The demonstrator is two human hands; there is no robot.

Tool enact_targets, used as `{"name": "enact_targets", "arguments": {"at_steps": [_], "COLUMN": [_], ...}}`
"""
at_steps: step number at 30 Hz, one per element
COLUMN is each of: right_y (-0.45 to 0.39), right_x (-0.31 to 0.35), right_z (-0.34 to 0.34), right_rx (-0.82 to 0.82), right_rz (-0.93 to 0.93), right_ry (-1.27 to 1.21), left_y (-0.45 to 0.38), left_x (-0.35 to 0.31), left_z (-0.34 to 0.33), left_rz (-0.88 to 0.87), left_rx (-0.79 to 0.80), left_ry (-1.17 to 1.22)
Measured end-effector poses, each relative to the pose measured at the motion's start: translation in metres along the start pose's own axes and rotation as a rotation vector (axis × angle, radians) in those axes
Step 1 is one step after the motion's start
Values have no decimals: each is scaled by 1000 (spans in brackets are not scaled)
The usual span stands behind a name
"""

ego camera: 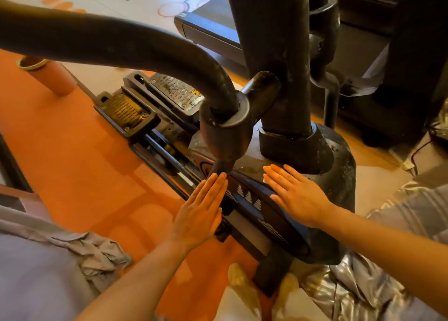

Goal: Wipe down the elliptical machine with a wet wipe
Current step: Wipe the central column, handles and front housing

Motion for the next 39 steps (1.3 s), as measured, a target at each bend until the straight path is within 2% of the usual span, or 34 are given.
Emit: {"name": "enact_targets", "arguments": {"at_steps": [8,18,23,27,31,36,39], "right_y": [-4,-116,-112,-67,-45,-88,-108], "right_x": [8,34,35,29,17,16,28], "right_z": [-5,-21,-16,-7,1,-4,-10], "right_rx": [173,433,427,274,231,358,438], "right_rz": [24,-21,60,74,75,-140,-136], "right_ry": [62,56,37,-88,-101,-70,-44], "left_y": [1,3,0,-1,0,-4,-2], "left_x": [-12,-17,-17,-18,-18,-25,-25], "left_z": [-8,-1,6,10,12,16,17], "left_rz": [99,132,116,103,120,120,137], "left_rx": [1,15,-10,-30,-20,-4,8], "left_ry": [38,124,178,184,194,177,195]}}
Point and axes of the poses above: each hand's wrist, its own y-axis away from the middle knuckle, its own z-axis out of the back of the hand, x = y × z, the point moved 2 cm from there along -y, towards the middle knuckle, and after that the axes turned 8 degrees about y, right-handed, at the moved point
